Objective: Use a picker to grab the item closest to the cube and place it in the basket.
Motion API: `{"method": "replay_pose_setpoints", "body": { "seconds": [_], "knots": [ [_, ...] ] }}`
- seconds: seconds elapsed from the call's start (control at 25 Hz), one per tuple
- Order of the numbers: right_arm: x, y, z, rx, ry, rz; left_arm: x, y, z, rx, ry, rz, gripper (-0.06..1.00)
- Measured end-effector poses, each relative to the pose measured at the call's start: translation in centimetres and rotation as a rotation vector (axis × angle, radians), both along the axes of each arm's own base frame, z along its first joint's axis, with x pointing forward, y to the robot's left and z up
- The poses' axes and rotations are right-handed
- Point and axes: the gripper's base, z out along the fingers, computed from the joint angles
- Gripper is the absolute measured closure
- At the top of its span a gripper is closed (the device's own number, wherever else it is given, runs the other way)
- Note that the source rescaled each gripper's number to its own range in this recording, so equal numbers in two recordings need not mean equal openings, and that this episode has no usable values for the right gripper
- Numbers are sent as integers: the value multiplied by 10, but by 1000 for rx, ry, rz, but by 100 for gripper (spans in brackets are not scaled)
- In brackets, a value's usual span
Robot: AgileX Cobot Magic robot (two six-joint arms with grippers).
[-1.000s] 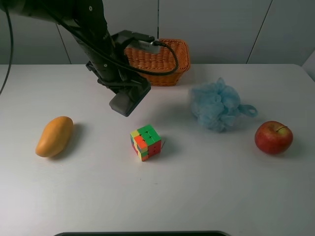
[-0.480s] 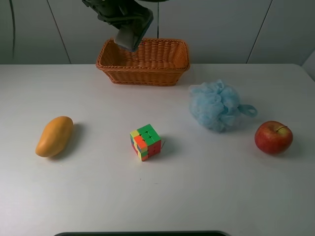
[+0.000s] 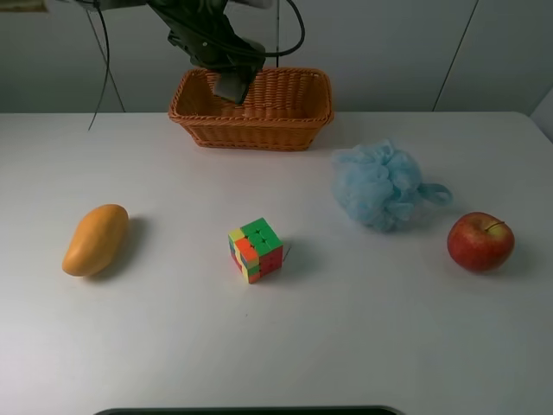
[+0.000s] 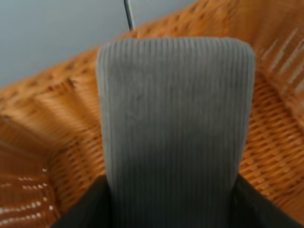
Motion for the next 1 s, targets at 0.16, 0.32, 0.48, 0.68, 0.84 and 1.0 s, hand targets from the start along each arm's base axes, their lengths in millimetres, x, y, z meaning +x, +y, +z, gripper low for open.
{"method": "replay_pose_setpoints", "body": {
  "seconds": [0.16,0.32,0.48,0.68,0.84,1.0],
  "knots": [
    [0,0,0,0,0,0,1,-1,-8,5,10,0,89],
    [0,0,0,0,0,0,3,-1,-5,4,-8,-3,89],
    [0,0,0,0,0,0,3,-1,-5,7,-10,-7,74],
    [0,0,0,0,0,0,3,-1,-5,15,-16,-18,-1],
    [0,0,0,0,0,0,3,-1,-5,20,-19,-20,-3],
    [0,0,0,0,0,0,2,-1,-6,20,-7,-19,-3]
  ]
}}
